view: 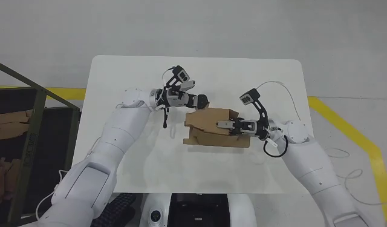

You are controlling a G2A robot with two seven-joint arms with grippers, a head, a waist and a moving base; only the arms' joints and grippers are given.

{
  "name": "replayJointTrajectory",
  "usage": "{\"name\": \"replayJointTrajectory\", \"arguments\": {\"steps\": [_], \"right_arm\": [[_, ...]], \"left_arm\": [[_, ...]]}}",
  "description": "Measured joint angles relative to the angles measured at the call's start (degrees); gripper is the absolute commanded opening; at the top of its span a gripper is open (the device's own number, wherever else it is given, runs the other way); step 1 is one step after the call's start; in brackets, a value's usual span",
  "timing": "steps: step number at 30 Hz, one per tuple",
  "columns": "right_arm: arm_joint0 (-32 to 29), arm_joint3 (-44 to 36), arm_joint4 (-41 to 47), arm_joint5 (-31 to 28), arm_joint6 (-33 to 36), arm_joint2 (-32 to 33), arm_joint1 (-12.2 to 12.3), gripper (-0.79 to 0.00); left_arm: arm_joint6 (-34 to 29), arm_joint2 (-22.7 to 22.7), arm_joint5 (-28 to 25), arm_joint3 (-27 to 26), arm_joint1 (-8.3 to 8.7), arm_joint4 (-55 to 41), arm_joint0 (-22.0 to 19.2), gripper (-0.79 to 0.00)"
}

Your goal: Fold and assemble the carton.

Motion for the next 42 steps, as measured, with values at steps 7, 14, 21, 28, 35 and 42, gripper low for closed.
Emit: {"name": "replayJointTrajectory", "arguments": {"steps": [7,14,21,28,35,42], "right_arm": [[0.3,0.3,-0.6,0.0,0.0,-0.7,0.0,-0.785],[0.6,2.2,-1.0,-1.3,-1.3,-0.8,-0.1,-0.785],[0.7,3.4,-0.7,-2.4,-2.4,0.1,0.0,-0.785],[0.8,4.6,-1.7,-3.7,-4.1,1.1,0.0,-0.785],[0.6,5.0,-2.6,-3.5,-7.9,2.0,-0.1,-0.785],[0.3,4.9,-4.2,-3.1,-11.9,3.1,-0.1,-0.785]], "left_arm": [[-0.3,0.7,0.2,0.1,-0.44,-0.1,-0.4,0.000],[-0.4,0.2,0.4,-0.1,-0.39,0.0,-0.3,0.000],[0.2,-1.4,-0.2,0.5,0.11,0.4,0.2,0.000],[0.2,-2.1,-0.2,-0.7,0.40,1.1,0.8,0.000],[0.2,-1.9,-0.2,-1.4,0.41,1.6,1.1,0.000],[0.1,-1.5,-0.1,-1.4,0.24,1.8,1.0,0.000]]}}
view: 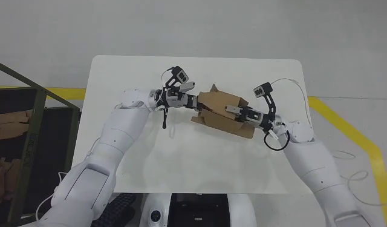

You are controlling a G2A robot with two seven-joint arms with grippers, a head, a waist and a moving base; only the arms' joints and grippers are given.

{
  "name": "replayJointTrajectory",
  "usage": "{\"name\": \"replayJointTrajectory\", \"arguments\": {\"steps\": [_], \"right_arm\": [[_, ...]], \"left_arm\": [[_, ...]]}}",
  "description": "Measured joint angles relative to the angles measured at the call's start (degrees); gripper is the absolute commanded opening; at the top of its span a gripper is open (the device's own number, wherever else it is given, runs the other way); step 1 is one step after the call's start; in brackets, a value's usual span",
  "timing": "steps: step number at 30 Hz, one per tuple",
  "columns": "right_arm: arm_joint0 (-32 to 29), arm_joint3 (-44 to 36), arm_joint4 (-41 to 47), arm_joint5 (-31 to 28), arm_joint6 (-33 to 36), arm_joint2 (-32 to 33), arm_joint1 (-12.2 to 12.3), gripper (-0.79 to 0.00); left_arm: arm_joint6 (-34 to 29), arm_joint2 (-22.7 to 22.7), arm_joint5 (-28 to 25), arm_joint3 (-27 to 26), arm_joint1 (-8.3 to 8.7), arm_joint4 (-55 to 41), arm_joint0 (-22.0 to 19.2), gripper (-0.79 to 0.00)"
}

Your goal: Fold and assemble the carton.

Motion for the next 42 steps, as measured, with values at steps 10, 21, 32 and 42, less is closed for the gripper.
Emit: {"name": "replayJointTrajectory", "arguments": {"steps": [10,21,32,42], "right_arm": [[-0.4,-0.6,-4.4,0.6,-6.6,1.4,0.1,-0.785],[-0.9,-2.8,-6.4,2.0,-10.8,1.9,-0.2,-0.785],[-0.8,-4.1,-7.3,2.6,-12.6,1.4,-0.7,-0.785],[-1.9,-6.5,-7.9,3.7,-13.7,1.3,-0.9,-0.785]], "left_arm": [[-0.1,0.5,0.1,-0.2,-0.16,0.2,-0.1,0.000],[-0.1,1.5,0.1,0.1,-0.67,-0.1,-0.4,0.000],[-0.1,2.1,0.1,0.6,-1.03,-0.3,-0.8,0.000],[-0.1,2.0,0.1,1.4,-1.15,-0.3,-1.1,0.000]]}}
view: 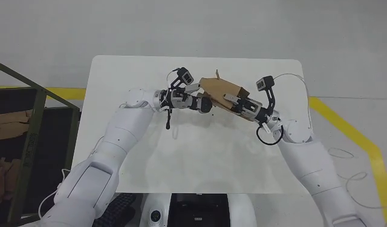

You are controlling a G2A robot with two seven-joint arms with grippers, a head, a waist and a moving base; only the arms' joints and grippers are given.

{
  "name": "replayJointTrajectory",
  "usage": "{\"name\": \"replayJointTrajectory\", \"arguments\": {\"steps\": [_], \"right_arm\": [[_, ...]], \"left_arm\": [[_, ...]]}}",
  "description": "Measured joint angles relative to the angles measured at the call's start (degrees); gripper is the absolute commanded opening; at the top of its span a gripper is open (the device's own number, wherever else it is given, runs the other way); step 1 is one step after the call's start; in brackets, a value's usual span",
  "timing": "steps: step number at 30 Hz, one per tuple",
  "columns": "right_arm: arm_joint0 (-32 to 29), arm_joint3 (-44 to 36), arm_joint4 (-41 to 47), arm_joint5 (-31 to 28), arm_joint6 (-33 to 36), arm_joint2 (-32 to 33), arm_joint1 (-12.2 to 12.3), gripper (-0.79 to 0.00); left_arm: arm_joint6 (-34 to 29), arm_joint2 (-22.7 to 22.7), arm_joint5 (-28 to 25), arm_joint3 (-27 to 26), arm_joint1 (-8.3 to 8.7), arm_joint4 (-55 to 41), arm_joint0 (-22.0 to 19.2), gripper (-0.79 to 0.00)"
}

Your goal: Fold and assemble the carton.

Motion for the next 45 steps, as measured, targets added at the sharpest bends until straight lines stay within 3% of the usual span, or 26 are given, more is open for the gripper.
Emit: {"name": "replayJointTrajectory", "arguments": {"steps": [34,45], "right_arm": [[-2.2,-2.8,-1.1,0.4,1.1,1.5,-0.1,-0.785],[-1.8,-1.0,0.9,0.0,5.9,3.3,0.3,-0.785]], "left_arm": [[0.0,-0.6,0.0,0.9,-0.09,0.2,-0.2,0.000],[0.0,-2.2,0.0,0.5,0.43,0.0,0.4,0.000]]}}
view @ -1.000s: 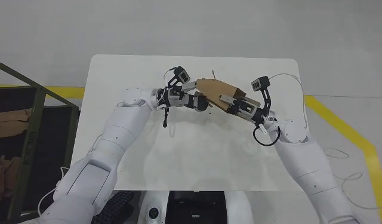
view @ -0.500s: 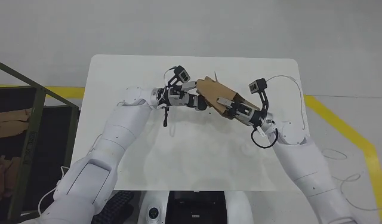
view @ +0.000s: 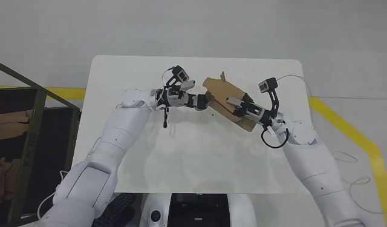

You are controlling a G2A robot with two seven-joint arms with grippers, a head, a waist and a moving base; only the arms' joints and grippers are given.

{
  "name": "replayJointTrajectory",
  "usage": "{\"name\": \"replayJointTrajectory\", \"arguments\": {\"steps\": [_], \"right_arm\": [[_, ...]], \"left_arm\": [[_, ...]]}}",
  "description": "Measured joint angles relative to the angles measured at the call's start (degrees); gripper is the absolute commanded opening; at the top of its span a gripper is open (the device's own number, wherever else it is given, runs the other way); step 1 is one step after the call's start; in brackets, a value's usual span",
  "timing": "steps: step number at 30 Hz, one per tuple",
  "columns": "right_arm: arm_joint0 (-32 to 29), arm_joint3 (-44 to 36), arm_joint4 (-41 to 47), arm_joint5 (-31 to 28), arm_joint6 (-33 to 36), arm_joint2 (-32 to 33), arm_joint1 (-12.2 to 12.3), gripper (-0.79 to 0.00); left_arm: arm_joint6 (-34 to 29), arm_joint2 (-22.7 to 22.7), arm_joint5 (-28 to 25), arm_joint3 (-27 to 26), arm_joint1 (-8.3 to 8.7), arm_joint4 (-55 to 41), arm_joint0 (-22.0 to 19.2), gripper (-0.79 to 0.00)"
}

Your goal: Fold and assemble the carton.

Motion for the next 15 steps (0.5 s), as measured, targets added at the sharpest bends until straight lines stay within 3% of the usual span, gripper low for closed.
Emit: {"name": "replayJointTrajectory", "arguments": {"steps": [15], "right_arm": [[0.6,1.8,1.9,1.1,7.4,-1.0,0.0,-0.785]], "left_arm": [[-0.2,-0.4,0.2,-0.5,0.10,-0.1,0.2,0.000]]}}
